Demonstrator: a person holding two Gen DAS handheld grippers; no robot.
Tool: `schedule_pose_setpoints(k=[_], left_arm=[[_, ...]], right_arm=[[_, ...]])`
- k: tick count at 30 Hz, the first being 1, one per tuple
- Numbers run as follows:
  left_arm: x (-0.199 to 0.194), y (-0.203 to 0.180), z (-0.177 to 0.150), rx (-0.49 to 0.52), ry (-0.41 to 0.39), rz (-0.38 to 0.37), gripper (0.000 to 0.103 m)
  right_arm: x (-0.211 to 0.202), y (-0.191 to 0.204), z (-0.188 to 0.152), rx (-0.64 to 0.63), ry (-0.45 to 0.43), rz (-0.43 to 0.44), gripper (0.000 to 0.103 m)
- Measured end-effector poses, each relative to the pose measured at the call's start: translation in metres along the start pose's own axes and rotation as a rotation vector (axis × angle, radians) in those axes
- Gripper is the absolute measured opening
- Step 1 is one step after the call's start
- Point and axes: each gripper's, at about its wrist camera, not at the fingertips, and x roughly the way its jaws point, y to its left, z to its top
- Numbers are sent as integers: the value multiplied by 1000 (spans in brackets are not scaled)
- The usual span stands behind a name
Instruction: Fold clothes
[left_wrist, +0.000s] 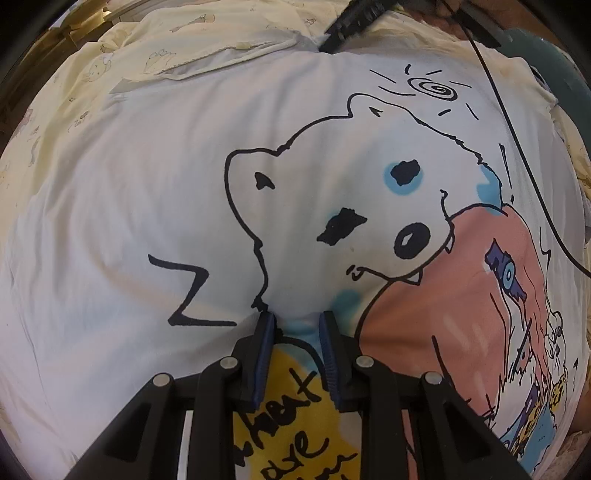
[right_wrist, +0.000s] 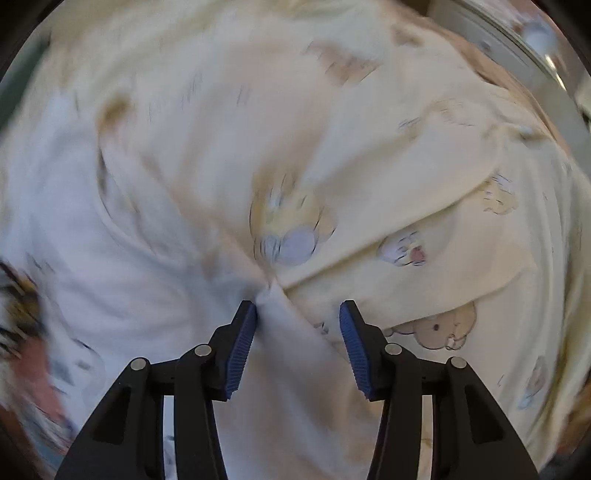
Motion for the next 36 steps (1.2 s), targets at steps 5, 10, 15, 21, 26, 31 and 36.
schedule_pose_setpoints(k=[5, 10, 15, 21, 26, 31, 36], left_arm=[[-1, -2, 0, 1, -7, -3, 26], [-3, -6, -1, 1, -15, -6, 26], [-4, -10, 0, -1, -14, -8, 26], [-7, -19, -5, -1, -9, -5, 26], [-7, -20, -7, 1, -13, -4, 26], [-4, -21, -13, 0, -12, -7, 26], [10, -12, -15, -1, -17, -11, 26]], right_arm=[[-32, 31, -8, -124, -105, -9, 13], [-69, 58, -30, -222, -213, 40, 8], [-50, 64, -50, -244, -110, 144, 9], [-70, 25, -25, -54, -231, 213, 10], [-70, 11, -24, 3, -238, 256, 34], [-46, 19, -26, 0, -172, 324, 34], [-58, 27, -36, -80, -210, 312, 17]])
